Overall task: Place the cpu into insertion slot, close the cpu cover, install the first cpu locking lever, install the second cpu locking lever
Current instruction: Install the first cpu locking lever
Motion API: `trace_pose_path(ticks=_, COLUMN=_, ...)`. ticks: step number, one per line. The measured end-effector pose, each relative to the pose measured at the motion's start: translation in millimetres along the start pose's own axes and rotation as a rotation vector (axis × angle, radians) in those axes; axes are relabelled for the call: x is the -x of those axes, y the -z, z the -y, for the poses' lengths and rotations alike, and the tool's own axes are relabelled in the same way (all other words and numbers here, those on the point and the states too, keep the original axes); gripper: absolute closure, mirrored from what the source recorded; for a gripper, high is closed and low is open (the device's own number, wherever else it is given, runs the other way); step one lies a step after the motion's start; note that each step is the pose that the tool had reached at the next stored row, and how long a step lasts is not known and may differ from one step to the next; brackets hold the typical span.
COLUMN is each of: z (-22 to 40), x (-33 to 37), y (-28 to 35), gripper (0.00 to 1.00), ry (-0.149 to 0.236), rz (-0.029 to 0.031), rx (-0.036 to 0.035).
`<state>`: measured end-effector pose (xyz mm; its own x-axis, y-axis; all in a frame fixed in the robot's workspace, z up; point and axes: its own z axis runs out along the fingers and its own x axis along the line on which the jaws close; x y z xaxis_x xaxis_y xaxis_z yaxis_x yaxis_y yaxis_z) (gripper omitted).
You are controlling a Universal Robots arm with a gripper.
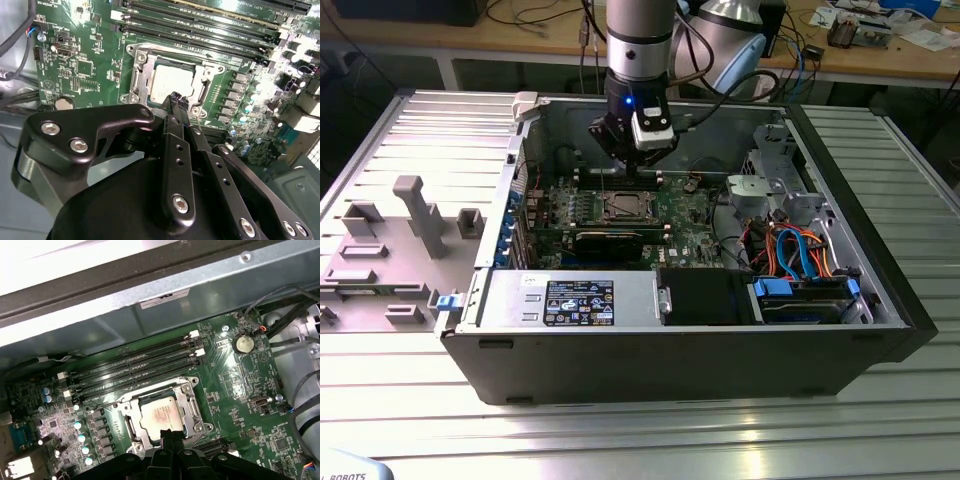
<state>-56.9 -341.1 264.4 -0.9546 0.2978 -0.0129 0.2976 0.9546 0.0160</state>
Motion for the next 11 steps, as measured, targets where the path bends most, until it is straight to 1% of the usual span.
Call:
trace_pose_path(ticks=3, z=0.2, x=-0.8, y=0.0, gripper=0.89, ry=0.023, rz=-0.0004, rx=0.0003)
trace_pose_path(ticks=11, z=0.6, x=-1.9, y=0.0, gripper=0.89, ry=0.067, rz=-0.0011, rx=0.0009)
